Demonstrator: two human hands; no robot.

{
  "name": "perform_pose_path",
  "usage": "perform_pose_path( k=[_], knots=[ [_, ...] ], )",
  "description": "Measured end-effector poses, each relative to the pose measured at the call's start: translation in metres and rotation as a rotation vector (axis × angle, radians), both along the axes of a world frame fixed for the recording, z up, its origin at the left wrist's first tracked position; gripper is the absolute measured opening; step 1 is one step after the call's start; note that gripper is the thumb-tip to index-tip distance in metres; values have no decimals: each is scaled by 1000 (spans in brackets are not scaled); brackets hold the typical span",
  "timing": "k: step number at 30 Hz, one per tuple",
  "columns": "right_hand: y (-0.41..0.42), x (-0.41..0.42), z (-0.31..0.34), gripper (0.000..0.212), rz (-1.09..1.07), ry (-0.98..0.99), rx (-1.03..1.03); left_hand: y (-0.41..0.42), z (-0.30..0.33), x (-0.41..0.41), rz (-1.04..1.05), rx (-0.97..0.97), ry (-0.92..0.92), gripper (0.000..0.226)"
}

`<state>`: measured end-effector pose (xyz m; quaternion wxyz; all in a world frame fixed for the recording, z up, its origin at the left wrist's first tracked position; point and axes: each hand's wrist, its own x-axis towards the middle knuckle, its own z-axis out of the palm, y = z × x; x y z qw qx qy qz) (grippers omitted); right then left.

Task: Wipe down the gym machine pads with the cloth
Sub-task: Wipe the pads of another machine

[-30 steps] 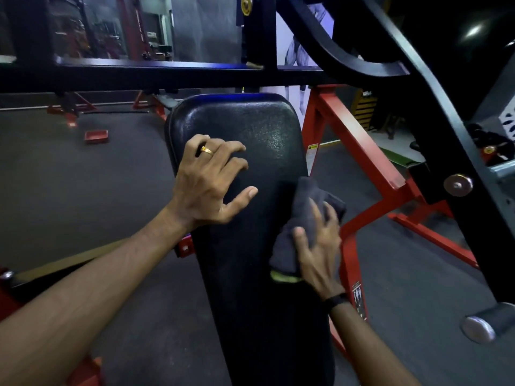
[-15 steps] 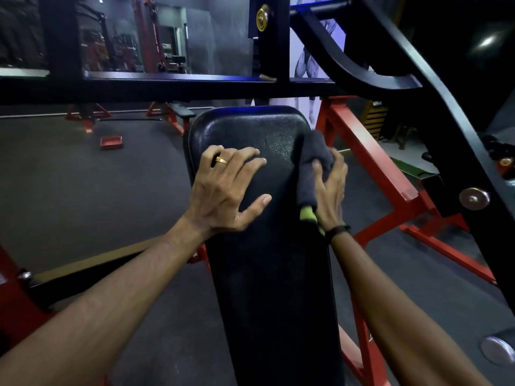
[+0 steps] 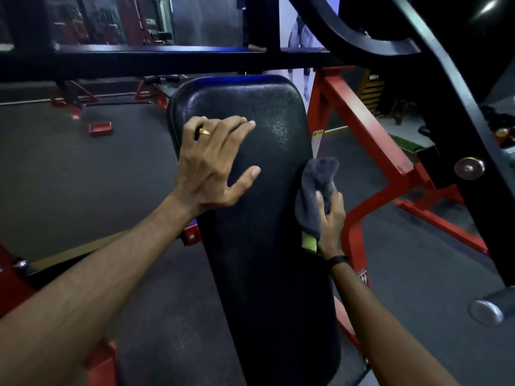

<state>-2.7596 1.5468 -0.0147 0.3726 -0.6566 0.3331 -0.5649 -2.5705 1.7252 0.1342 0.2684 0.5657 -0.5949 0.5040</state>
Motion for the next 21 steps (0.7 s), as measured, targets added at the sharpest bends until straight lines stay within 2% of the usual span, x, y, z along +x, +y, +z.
perform_pose_path(
  k=[1, 4, 7, 10, 13, 15, 18, 21],
  knots=[
    [4, -7, -10, 51, 2, -13, 23, 0, 0, 0, 0, 3, 1, 64],
    [20, -25, -34, 28, 9, -15, 31, -1, 0, 0, 8, 7, 0, 64],
    [22, -35, -44, 21, 1, -22, 42, -1, 1, 1, 11, 9, -3, 65],
    [22, -35, -26, 23, -61, -73, 60, -1, 0, 1, 17, 9, -4, 65],
    [22, -37, 12, 17, -169, -132, -27, -1, -1, 0, 22, 10, 10, 66],
    [24, -25, 36, 28, -191, -39, -120, -1, -1, 0, 23, 1, 21, 66],
    [34, 21, 55, 57, -168, 304, -238, -1, 0, -1, 22, -10, 44, 66],
    [42, 44, 60, 72, -144, 400, -224, 0, 0, 0, 33, -23, 56, 67]
  ],
)
